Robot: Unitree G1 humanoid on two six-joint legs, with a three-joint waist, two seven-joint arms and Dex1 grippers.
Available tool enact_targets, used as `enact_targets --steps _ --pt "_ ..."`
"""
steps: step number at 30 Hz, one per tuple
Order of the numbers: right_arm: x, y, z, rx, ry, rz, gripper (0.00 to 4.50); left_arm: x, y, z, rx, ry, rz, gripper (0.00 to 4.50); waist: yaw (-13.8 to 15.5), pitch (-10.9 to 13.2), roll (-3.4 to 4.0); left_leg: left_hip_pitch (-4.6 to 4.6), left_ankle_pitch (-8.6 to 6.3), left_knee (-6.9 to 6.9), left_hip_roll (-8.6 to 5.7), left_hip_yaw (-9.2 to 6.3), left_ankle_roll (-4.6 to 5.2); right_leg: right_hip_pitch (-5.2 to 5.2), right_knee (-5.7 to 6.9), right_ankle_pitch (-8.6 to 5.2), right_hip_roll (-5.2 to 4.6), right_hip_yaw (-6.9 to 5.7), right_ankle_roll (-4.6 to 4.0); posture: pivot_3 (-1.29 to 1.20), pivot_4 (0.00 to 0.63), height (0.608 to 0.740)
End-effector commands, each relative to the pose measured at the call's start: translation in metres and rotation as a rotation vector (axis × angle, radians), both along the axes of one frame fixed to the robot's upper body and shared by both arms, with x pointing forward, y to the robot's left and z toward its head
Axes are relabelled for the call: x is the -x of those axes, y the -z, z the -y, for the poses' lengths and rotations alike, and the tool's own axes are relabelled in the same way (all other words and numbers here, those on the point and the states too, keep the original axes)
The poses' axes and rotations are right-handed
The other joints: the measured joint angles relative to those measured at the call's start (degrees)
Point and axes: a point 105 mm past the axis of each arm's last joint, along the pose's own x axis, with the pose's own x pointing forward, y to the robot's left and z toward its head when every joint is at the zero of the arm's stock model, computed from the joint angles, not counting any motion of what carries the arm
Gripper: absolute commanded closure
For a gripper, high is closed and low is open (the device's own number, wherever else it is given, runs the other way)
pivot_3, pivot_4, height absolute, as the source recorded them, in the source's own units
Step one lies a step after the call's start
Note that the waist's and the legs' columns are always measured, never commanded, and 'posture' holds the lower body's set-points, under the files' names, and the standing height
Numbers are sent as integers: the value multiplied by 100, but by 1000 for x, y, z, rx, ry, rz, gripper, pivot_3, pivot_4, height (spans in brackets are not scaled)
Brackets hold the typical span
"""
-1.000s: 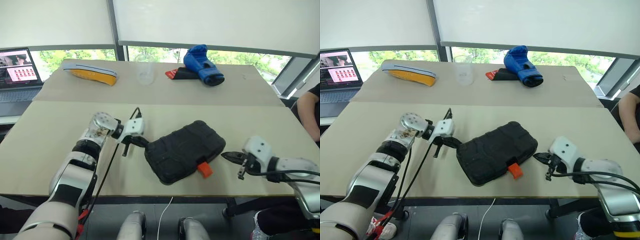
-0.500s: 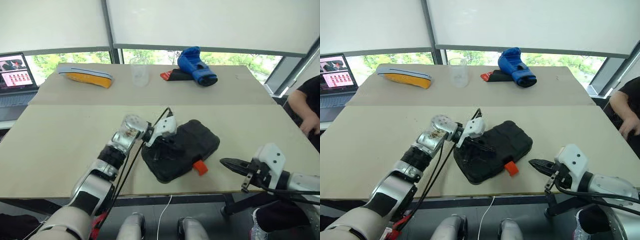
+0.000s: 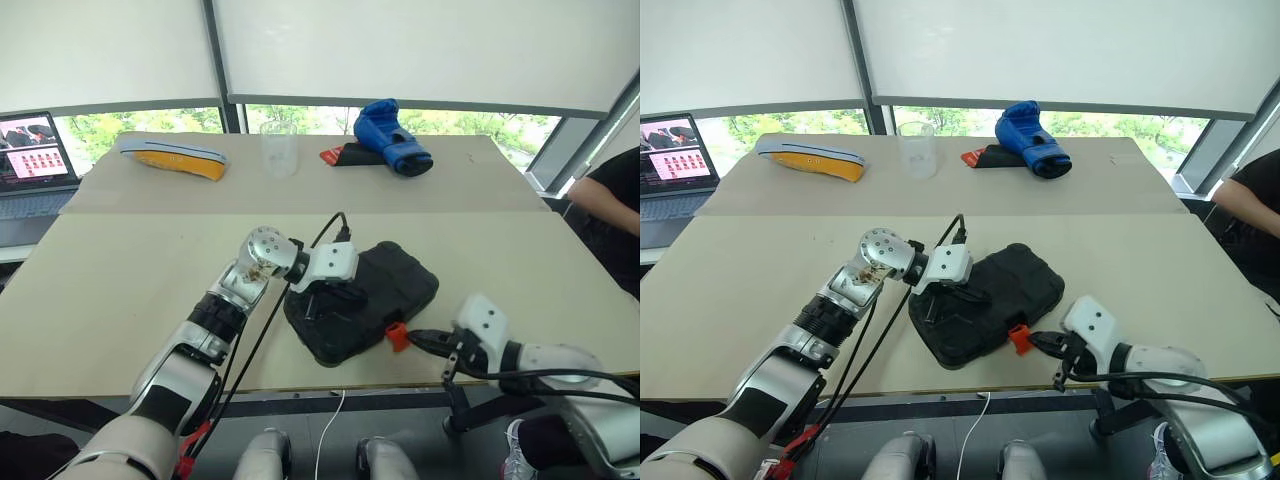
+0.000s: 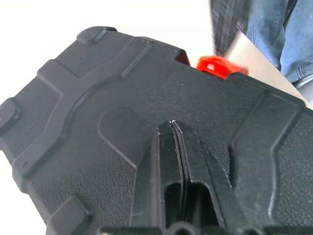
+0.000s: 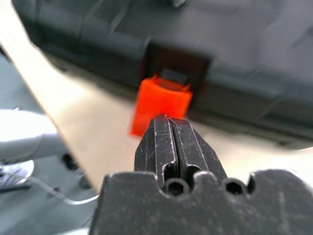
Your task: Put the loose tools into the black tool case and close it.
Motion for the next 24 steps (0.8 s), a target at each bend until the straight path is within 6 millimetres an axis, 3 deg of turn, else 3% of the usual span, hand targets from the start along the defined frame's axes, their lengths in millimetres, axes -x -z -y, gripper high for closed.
enact_targets --steps 1,6,11,17,20,24 --pt "-12 -1 -6 11 12 51 4500 -2 21 -6 -82 -35 -42 4438 -2 0 0 0 0 0 0 0 0 -1 0 0 0 0 0 0 150 740" --pt "-22 5 -6 20 48 52 4500 -2 18 -3 -76 -26 -28 4438 -3 0 0 -5 0 -1 3 1 0 -13 -6 0 1 -5 0 0 150 740" --pt "-16 3 -11 -4 47 74 4500 -3 19 2 -82 -2 26 4438 5 0 0 -12 0 -2 4 1 0 -18 -15 0 0 -8 0 0 150 740" --pt "-12 -19 -16 -80 58 178 4500 -2 29 1 -143 70 143 4438 1 -2 4 -16 -1 -12 3 1 0 -6 -21 0 -2 -6 1 0 150 740" --pt "-8 -44 -17 -122 57 252 4500 -3 31 2 -147 77 148 4438 -12 -5 10 -15 0 -45 3 3 0 -11 -38 0 -2 -5 1 0 150 740" --pt "-10 -49 -16 -120 68 269 4500 -3 33 1 -155 85 147 4438 -42 -24 24 -3 0 -93 5 7 0 -10 -81 0 2 -15 0 0 150 740"
